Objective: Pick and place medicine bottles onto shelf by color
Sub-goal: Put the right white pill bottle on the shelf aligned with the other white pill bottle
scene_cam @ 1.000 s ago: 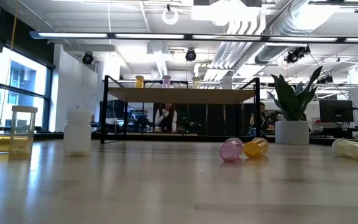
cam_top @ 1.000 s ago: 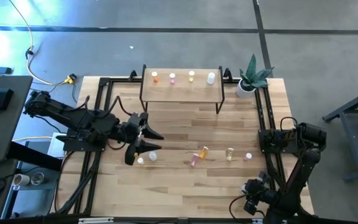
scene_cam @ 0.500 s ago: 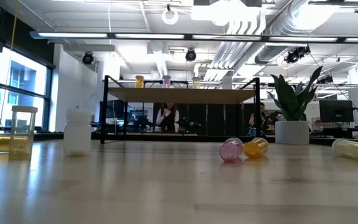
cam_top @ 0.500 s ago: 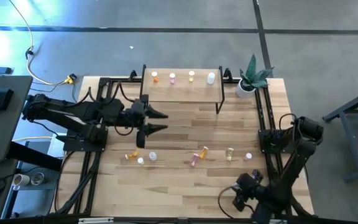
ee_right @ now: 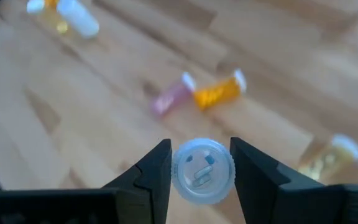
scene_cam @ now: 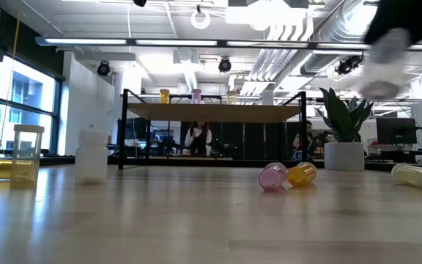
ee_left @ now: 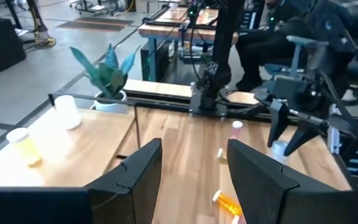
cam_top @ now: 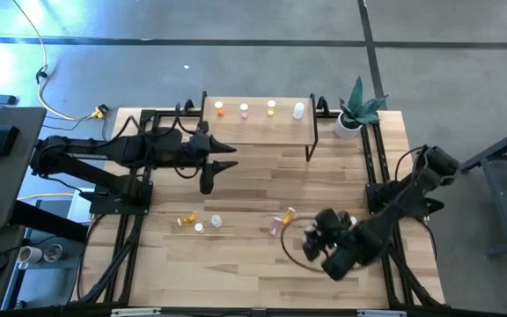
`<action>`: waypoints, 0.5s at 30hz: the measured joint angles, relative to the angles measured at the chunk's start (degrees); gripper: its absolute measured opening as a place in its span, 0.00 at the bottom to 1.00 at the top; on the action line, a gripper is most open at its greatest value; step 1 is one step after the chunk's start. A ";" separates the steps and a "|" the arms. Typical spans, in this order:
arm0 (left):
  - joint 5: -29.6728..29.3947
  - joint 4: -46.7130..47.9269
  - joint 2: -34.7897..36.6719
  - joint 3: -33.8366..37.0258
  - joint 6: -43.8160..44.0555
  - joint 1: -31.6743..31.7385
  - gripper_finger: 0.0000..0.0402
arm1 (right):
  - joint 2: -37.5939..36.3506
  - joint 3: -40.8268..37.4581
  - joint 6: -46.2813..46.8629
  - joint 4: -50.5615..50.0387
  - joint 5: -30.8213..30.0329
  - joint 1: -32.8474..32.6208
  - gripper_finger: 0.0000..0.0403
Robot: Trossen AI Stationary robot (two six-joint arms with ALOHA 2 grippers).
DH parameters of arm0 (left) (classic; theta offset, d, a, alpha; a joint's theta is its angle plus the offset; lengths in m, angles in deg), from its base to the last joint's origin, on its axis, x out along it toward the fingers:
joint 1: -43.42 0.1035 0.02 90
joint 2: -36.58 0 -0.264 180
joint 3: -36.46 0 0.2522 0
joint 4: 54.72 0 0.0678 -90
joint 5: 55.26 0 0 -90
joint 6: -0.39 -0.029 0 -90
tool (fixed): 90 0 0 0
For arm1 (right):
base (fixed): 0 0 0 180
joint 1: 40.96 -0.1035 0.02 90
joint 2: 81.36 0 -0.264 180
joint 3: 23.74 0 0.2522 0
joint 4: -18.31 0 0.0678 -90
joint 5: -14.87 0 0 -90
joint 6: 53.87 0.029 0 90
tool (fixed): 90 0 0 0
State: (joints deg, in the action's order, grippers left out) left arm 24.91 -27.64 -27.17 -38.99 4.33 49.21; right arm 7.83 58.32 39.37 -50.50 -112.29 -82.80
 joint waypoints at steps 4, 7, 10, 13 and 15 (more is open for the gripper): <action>0.05 0.23 0.00 0.00 -1.17 0.93 0.43 | -2.74 0.00 -6.65 1.22 0.04 6.14 0.32; 0.12 0.23 0.00 0.00 -1.18 1.39 0.43 | -5.01 0.00 -12.48 3.00 0.04 10.72 0.32; 0.15 0.54 0.00 0.00 -1.37 1.43 0.43 | -7.33 0.00 -19.17 5.86 0.06 15.41 0.32; 0.13 0.77 0.00 0.00 -2.81 1.43 0.43 | -9.59 0.00 -25.99 8.34 0.10 20.14 0.32; 0.13 0.79 0.00 0.00 -3.10 1.43 0.43 | -10.93 0.00 -30.74 9.45 0.14 23.46 0.32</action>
State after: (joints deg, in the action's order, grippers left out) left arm 25.04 -26.85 -27.17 -38.99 1.23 50.64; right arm -3.10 58.32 8.64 -41.05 -112.15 -59.34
